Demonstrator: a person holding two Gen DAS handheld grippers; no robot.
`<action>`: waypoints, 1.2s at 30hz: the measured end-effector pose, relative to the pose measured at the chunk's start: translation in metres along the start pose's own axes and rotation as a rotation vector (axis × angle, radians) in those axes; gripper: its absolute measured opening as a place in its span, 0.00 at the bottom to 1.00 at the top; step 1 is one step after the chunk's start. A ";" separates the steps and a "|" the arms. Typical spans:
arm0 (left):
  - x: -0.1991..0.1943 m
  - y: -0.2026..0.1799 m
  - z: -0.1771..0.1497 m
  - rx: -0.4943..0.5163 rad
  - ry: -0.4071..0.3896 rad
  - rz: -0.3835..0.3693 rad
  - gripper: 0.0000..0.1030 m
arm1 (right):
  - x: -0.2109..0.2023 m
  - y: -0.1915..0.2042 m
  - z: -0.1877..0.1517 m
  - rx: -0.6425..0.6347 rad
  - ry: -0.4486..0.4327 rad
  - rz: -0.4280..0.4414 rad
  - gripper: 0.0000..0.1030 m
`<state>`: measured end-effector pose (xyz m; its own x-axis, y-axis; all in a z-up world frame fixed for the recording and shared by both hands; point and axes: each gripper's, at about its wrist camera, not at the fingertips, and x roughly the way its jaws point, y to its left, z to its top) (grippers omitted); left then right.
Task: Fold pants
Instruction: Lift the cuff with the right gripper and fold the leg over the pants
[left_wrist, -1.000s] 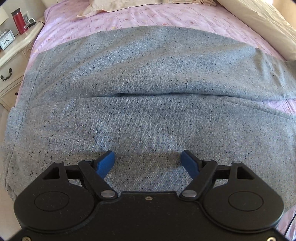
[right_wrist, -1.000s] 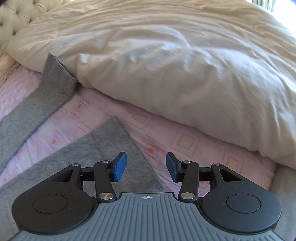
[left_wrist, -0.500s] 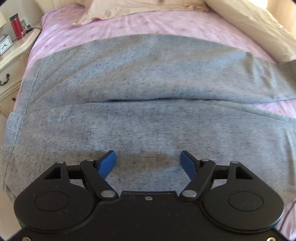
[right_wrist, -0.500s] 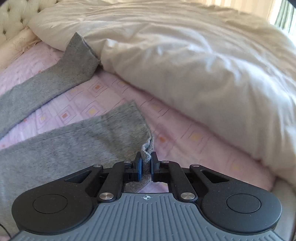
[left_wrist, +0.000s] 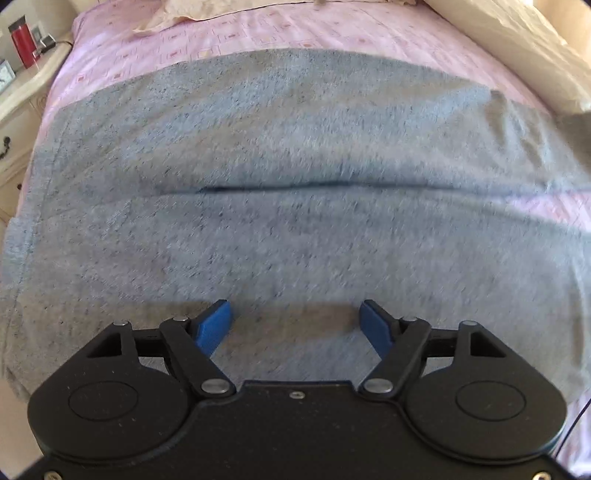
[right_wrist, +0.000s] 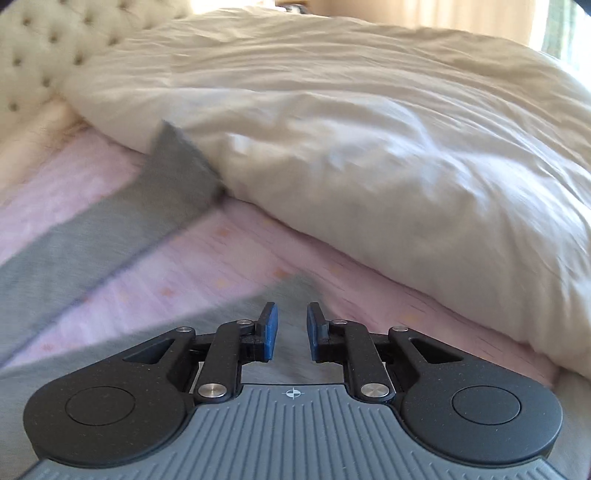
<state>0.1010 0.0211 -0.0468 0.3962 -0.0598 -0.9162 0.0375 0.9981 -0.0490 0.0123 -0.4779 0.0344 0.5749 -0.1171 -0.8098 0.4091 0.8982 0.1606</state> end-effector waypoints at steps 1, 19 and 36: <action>0.001 0.000 0.005 -0.009 -0.001 -0.005 0.74 | 0.002 0.013 0.006 -0.010 0.003 0.031 0.17; 0.019 0.000 -0.001 0.024 -0.070 0.015 0.86 | 0.135 0.283 0.080 -0.147 0.123 0.233 0.21; 0.010 0.002 -0.014 0.041 -0.114 -0.010 0.90 | 0.161 0.295 0.064 -0.130 0.144 0.047 0.05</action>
<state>0.0925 0.0228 -0.0621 0.4974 -0.0736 -0.8644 0.0785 0.9961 -0.0396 0.2710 -0.2589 -0.0119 0.4806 -0.0201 -0.8767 0.2838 0.9495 0.1337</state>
